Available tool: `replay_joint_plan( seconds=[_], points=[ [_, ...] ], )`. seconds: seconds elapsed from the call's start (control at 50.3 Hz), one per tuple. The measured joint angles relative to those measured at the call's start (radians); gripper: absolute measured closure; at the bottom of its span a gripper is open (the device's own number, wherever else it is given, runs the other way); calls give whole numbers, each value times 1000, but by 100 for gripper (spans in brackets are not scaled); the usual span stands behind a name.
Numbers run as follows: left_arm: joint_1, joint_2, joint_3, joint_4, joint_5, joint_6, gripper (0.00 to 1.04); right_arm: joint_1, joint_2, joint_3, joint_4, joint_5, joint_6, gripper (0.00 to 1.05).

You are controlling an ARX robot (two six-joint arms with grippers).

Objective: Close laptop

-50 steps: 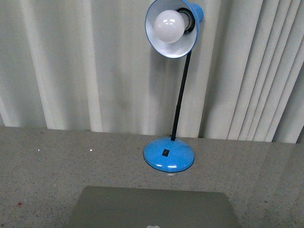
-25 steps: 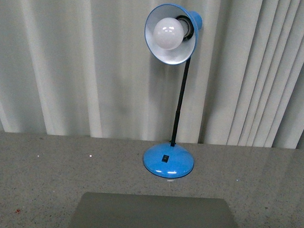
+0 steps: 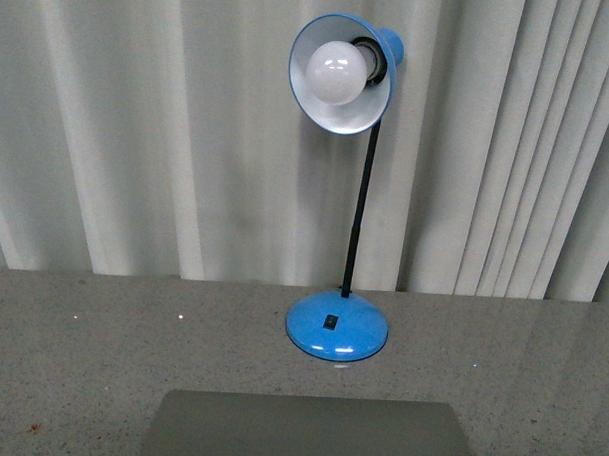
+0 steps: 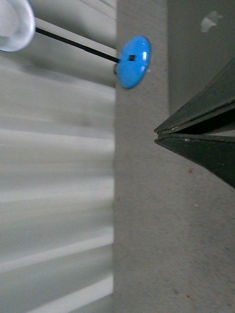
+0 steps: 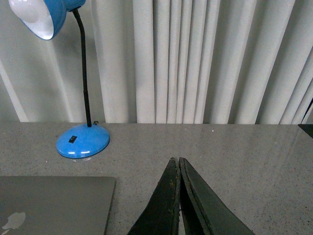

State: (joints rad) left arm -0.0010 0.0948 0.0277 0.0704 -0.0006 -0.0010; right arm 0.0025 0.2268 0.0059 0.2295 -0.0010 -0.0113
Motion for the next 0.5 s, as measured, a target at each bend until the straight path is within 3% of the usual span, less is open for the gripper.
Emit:
replay_joint_plan(
  seconds=[0.179, 0.278, 0.497],
  points=[
    [0, -90, 0, -69, 0, 0, 101, 0, -56, 0, -54, 0, 0, 102],
    [0, -92, 0, -70, 0, 0, 101, 0, -182, 1, -219, 0, 0, 102],
    [0, -92, 0, -70, 0, 0, 101, 0, -223, 1, -229, -1, 0, 102]
  ],
)
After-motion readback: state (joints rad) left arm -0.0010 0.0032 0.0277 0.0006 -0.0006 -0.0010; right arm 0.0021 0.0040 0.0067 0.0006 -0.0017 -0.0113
